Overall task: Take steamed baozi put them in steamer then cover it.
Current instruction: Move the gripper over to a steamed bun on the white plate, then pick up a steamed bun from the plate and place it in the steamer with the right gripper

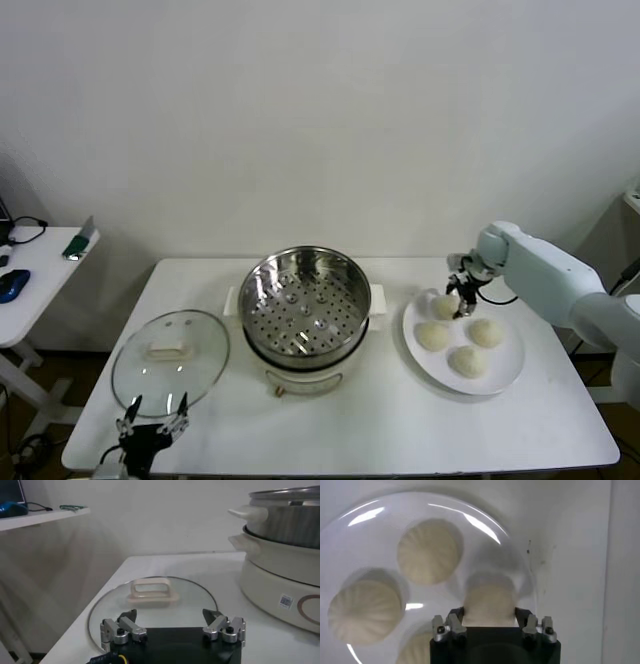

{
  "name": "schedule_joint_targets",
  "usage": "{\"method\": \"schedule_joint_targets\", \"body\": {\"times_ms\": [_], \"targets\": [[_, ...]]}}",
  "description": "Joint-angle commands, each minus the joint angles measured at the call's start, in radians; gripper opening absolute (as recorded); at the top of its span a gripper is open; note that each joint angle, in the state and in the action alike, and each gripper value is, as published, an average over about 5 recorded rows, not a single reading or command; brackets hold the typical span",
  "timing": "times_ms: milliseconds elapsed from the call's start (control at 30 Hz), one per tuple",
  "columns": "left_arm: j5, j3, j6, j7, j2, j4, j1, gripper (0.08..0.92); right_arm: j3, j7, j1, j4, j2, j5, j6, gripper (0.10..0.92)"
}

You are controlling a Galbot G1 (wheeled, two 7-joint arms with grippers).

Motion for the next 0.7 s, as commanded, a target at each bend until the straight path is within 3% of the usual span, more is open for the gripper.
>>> {"method": "schedule_joint_targets", "body": {"times_ms": [33, 400, 700], "targets": [[0.0, -0.001, 0.002, 0.0, 0.0, -0.001, 0.0, 0.823, -0.007, -0.001, 0.018, 0.014, 0.0, -0.004, 0.006, 0.673], [-0.001, -0.003, 0.012, -0.001, 0.007, -0.014, -0.004, 0.823, -0.382, -0.035, 0.526, 0.415, -0.08, 0.18, 0.101, 0.67], [0.0, -0.002, 0.02, 0.0, 0.012, -0.028, -0.006, 0.823, -0.474, -0.037, 0.819, 0.64, 0.006, 0.21, 0.398, 0.67]]}}
